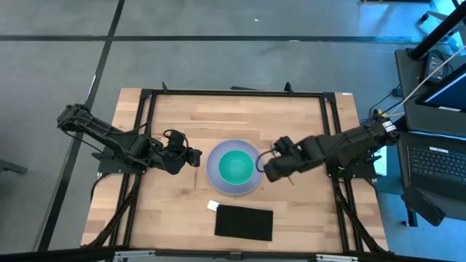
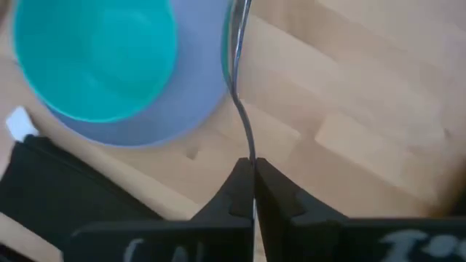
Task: Set table place
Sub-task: Place the silver spoon inside the green bowl
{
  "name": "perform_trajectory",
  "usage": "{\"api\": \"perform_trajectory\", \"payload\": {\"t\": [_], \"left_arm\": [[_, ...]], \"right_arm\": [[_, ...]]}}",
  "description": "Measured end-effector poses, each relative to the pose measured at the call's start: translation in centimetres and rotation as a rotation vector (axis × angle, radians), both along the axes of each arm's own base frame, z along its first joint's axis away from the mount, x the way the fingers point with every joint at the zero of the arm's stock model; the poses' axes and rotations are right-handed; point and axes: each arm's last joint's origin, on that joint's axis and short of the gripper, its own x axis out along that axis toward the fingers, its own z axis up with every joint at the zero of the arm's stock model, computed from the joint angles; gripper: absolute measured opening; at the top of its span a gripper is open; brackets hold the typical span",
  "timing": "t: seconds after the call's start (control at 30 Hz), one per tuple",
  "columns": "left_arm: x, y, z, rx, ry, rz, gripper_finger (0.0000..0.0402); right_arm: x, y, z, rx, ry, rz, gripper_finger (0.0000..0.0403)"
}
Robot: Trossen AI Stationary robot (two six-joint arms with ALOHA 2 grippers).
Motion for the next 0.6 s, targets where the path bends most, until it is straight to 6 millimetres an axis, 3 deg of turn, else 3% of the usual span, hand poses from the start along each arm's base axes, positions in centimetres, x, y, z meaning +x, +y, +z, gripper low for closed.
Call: {"api": "perform_trajectory", "payload": {"t": [0.37,0.6], "left_arm": [[0.0,0.0,0.0,0.0,0.0,0.0,0.0023],[0.0,0.0,0.0,0.0,0.0,0.0,0.0037]], "right_arm": [[5.6,-1.3,-0.2,-0.051,0.171,0.21,0.0003],[9.5,-1.3,0.2,-0.066,0.186,0.306,0.0003]]}}
